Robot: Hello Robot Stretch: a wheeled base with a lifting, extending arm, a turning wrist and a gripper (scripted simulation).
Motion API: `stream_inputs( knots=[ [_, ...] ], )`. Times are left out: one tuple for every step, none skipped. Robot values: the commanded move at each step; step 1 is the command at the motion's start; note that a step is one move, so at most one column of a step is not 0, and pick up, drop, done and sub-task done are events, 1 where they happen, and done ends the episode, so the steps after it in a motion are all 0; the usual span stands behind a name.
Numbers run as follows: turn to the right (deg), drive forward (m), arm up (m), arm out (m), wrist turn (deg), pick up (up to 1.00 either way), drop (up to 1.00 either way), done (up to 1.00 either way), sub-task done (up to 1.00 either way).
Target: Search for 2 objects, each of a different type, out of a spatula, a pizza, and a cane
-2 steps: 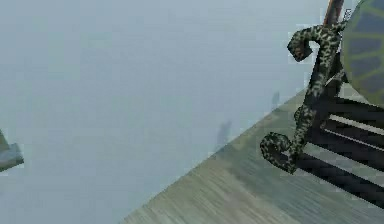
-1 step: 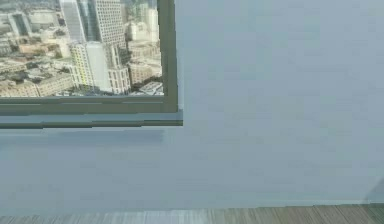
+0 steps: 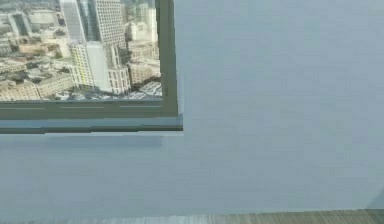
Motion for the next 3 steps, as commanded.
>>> stream_inputs(
  knots=[
    [-45.0,0.00,0.00,0.00,0.0,0.00,0.00,0.00,0.00],
    [-27.0,0.00,0.00,0.00,0.0,0.00,0.00,0.00,0.00],
    [0.0,0.75,0.00,0.00,0.0,0.00,0.00,0.00,0.00]
  ],
)
